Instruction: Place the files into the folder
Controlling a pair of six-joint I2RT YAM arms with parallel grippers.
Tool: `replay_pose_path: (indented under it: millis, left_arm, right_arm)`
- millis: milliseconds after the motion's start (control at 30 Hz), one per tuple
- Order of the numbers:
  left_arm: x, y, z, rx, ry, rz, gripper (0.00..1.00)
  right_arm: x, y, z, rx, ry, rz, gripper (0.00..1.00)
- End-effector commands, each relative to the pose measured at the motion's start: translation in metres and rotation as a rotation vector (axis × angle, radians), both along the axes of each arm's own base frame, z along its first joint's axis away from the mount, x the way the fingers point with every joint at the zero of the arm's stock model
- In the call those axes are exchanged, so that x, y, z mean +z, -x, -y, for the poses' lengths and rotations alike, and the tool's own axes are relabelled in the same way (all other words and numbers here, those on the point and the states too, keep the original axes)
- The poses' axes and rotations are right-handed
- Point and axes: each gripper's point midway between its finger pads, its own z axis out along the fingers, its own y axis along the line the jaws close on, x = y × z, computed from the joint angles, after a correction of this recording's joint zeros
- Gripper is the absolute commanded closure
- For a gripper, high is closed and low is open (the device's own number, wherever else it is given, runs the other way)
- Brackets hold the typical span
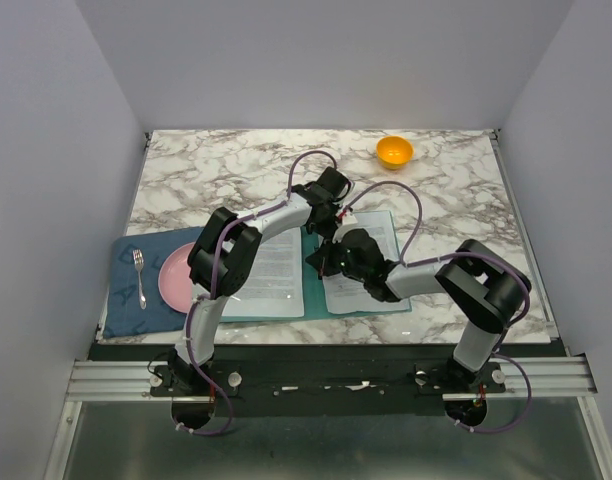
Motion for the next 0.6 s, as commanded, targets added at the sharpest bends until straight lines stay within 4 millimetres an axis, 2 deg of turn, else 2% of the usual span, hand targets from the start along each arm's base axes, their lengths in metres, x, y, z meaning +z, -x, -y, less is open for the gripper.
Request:
replay_pose_path:
  millis: [0,567]
  left_arm:
    - [-0.046,0.035,-0.043,-0.019,-0.192,-0.142,0.16]
    - [-0.046,0.034,-0.043,-0.035,-0.198,-0.135,0.18]
  right_arm:
    - [-0.02,0.018,0.005,0.036,0.016,-0.06,0.99]
    - [-0.079,0.052,0.031,0.054,0.124,-0.223,0.99]
